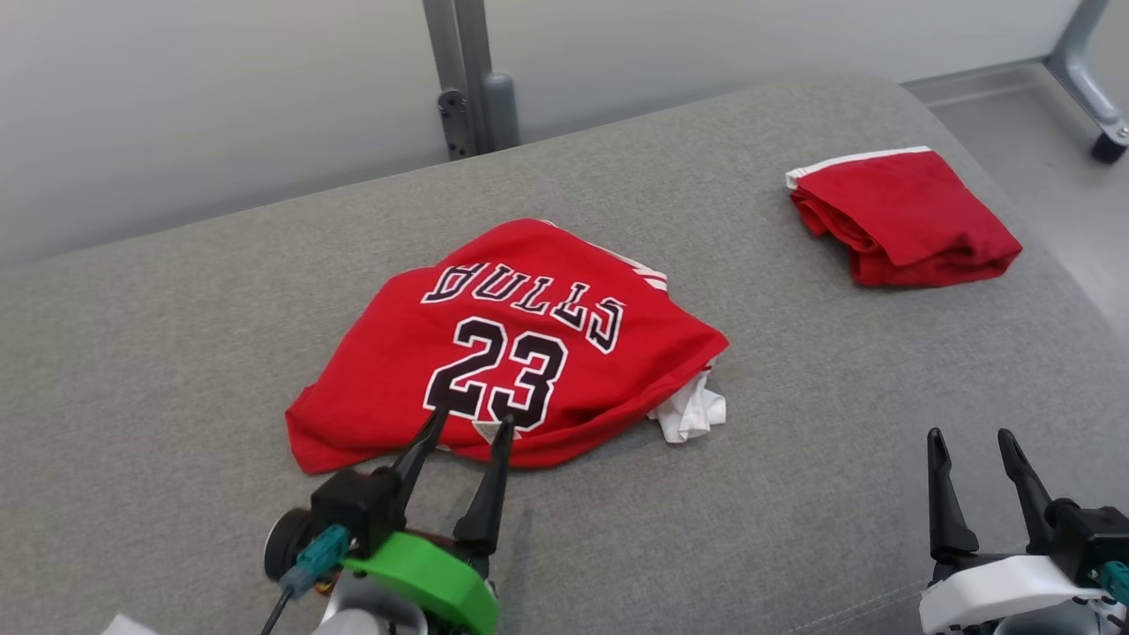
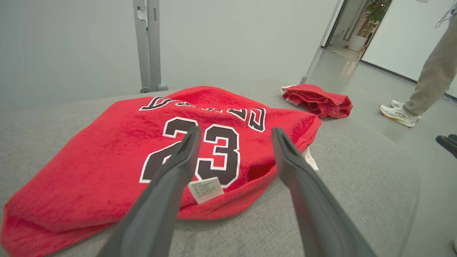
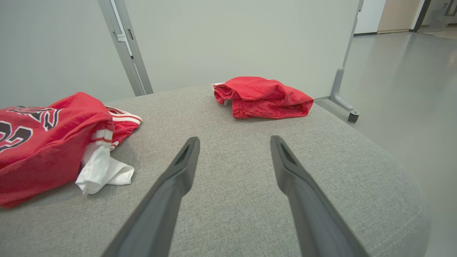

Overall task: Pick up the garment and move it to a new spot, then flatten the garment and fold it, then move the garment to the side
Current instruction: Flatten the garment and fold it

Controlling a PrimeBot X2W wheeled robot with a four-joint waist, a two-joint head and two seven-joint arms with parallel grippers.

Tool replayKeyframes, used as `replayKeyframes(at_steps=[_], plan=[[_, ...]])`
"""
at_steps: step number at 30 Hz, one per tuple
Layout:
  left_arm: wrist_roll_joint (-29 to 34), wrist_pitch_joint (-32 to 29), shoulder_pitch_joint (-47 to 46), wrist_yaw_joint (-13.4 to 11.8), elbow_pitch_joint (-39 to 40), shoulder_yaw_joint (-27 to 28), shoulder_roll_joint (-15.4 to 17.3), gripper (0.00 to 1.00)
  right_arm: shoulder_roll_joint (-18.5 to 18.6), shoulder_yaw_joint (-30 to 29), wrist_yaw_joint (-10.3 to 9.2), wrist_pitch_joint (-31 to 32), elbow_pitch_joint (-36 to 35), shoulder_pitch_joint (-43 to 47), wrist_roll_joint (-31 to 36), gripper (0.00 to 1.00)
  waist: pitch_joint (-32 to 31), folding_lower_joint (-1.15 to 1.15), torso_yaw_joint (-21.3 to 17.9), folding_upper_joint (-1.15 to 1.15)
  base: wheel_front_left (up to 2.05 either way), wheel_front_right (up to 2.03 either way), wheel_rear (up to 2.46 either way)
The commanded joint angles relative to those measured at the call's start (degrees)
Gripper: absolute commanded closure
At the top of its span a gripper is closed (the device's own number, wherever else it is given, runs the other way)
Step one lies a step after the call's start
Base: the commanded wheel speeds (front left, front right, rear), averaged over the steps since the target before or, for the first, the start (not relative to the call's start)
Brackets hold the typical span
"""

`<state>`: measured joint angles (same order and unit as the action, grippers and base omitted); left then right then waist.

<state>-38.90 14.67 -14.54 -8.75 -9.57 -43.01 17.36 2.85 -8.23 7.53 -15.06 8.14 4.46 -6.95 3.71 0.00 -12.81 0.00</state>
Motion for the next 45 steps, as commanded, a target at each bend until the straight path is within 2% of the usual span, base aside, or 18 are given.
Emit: replayKeyframes(at_steps=[1, 5, 7, 11, 15, 18, 25, 31, 36, 45], plan=[[-0.05, 0.21, 3.15, -1.62, 1.5, 1.17, 1.34, 0.0, 0.13, -0.47, -0.08, -0.16, -0.33, 1.04, 0.14, 0.0, -3.74, 0.0, 5.3, 0.0, 0.0, 0.0, 0.0], [0.25, 0.51, 10.43, -5.13, 4.82, 4.81, 3.27, 0.0, 0.14, -0.95, -0.08, -0.15, -0.47, 1.88, 0.74, 0.0, -4.49, 0.0, 6.96, 0.0, 0.0, 0.0, 0.0], [1.03, 0.53, 13.42, -6.18, 6.96, 7.8, 2.85, 0.0, 0.13, -1.16, -0.08, -0.15, -0.65, 2.31, 1.03, 0.0, -4.95, 0.0, 7.62, 0.0, 0.0, 0.0, 0.0], [4.77, 0.5, 18.66, -6.19, 9.97, 12.94, 1.8, 0.0, 0.12, -1.91, -0.08, -0.15, -0.94, 2.95, 1.27, 0.0, -5.86, 0.0, 8.8, 0.0, 0.0, 0.0, 0.0], [8.39, 0.52, 23.28, -4.62, 11.29, 18.46, -0.41, 0.0, 0.11, -1.84, -0.08, -0.15, -1.42, 3.5, 1.52, 0.0, -6.4, 0.0, 9.52, 0.0, 0.0, 0.0, 0.0], [10.6, 0.52, 25.22, -2.32, 11.18, 21.41, -1.93, 0.0, 0.12, -1.69, -0.08, -0.15, -1.62, 3.44, 1.63, 0.0, -6.32, 0.0, 9.9, 0.0, 0.0, 0.0, 0.0], [14.22, 0.53, 25.8, 2.49, 9.7, 25.15, -5.01, 0.0, 0.13, -1.11, -0.08, -0.15, -1.76, 2.75, 1.47, 0.0, -5.44, 0.0, 9.98, 0.0, 0.0, 0.0, 0.0], [15.84, -0.05, 20.51, 7.06, 5.25, 22.59, -6.22, 0.0, 0.13, -0.06, -0.08, -0.16, -1.95, 1.31, 1.5, 0.0, -3.0, 0.0, 8.71, 0.0, 0.0, 0.0, 0.0], [16.02, -3.49, 12.25, 8.62, -0.49, 20.79, -7.74, 0.0, 0.12, 0.78, -0.08, -0.15, -2.37, -1.1, 1.02, 0.0, 1.51, 0.0, 6.84, 0.0, 0.0, 0.0, 0.0], [22.98, -7.09, -0.18, 11.02, -10.12, 15.8, -5.15, 0.0, 0.11, 0.24, -0.08, -0.16, -2.15, -4.21, -0.7, 0.0, 7.49, 0.0, 4.01, 0.0, 0.0, 0.0, 0.0]])
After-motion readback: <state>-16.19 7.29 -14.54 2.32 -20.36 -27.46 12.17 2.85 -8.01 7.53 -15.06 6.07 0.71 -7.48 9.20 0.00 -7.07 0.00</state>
